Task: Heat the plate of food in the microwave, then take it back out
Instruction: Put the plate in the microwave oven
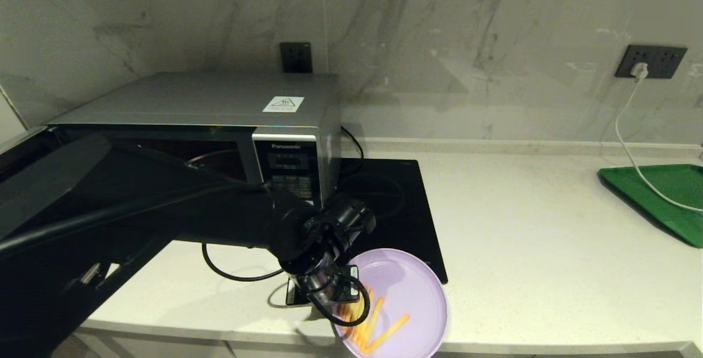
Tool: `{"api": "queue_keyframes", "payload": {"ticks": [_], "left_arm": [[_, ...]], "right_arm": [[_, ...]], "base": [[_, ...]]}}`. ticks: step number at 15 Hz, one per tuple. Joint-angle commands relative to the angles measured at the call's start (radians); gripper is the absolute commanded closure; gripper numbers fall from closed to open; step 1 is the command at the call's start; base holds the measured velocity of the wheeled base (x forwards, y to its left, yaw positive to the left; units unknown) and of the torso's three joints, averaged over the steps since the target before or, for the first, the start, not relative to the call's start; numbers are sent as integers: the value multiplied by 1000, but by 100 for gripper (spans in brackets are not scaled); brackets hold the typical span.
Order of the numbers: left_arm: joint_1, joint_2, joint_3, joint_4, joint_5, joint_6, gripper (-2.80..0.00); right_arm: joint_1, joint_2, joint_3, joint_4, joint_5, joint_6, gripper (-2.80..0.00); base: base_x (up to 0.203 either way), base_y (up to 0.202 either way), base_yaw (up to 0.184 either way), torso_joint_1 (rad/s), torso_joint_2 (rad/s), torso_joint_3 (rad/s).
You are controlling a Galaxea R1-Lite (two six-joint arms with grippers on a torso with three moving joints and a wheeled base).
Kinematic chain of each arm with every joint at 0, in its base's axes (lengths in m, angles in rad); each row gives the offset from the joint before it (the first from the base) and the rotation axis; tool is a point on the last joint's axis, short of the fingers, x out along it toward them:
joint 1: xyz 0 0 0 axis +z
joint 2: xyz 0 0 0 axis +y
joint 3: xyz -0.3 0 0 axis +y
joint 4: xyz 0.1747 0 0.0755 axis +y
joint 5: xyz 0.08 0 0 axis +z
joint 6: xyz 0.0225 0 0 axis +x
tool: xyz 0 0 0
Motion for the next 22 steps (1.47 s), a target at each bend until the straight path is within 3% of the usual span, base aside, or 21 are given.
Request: {"api": "queue_keyframes", "payload": {"ticks": [1,8,15,22], "left_arm": [[13,-42,8,3,-35,-4,0],[84,-142,85,-9,-220,-4,0],[244,-288,308,-194,-403,56,0],[366,-472,550,-231,-492,118,0]], "right_arm": [[0,0,0,1,1,0,0],[0,0,0,1,1,1,0],[0,0,0,1,1,1,0],[0,0,0,1,1,1,0]], "base": [[0,0,0,0,0,0],[0,0,0,0,0,0],[0,0,0,0,0,0],[0,0,0,0,0,0]]}}
